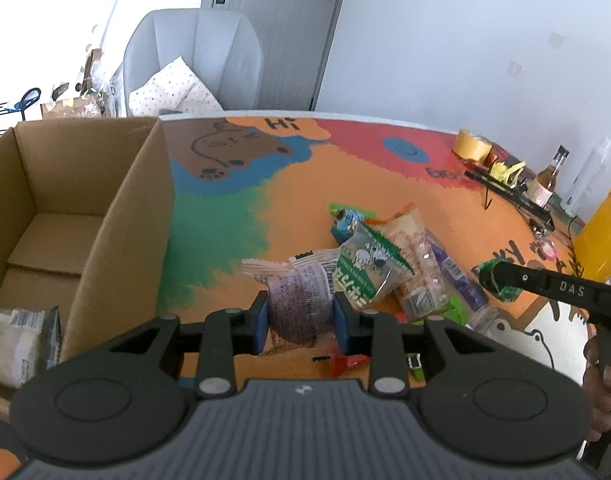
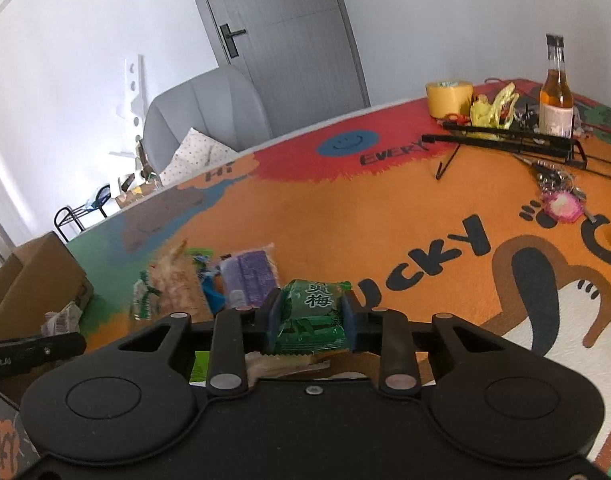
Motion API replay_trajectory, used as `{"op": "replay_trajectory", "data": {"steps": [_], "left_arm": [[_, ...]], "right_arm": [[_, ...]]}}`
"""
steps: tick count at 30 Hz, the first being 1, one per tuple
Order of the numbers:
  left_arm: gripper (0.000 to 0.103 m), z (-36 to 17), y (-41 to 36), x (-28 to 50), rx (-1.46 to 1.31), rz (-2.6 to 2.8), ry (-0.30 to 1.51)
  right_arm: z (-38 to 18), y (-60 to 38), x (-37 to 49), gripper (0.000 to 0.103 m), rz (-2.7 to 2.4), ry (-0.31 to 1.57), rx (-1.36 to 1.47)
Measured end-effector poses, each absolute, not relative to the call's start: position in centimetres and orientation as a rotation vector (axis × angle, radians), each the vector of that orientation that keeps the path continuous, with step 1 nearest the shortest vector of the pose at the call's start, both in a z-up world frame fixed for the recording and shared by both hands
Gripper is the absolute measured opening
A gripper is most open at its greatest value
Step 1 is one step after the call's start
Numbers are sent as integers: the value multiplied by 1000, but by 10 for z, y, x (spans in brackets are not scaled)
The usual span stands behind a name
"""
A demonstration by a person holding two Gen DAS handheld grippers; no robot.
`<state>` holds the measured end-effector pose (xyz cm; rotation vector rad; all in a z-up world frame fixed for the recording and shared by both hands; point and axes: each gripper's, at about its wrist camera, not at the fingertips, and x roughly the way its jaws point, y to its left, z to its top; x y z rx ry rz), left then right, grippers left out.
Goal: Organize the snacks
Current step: 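Grasp the green plum candy bag with the right tool while the left grasps the purple snack, then carry both snacks to the cardboard box and open both tools inside it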
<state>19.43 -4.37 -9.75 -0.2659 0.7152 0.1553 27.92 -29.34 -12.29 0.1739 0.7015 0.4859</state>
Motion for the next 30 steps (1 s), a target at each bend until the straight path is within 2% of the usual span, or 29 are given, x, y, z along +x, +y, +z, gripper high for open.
{"op": "replay_trajectory", "data": {"steps": [20,30], "left_arm": [[32,-47,5,153,-290,110,550],[32,-40,48,135,-308,145,521]], "right_arm": [[-56,-217,241,29,610,567,166],[-41,-170,225,29,652,542,114]]}}
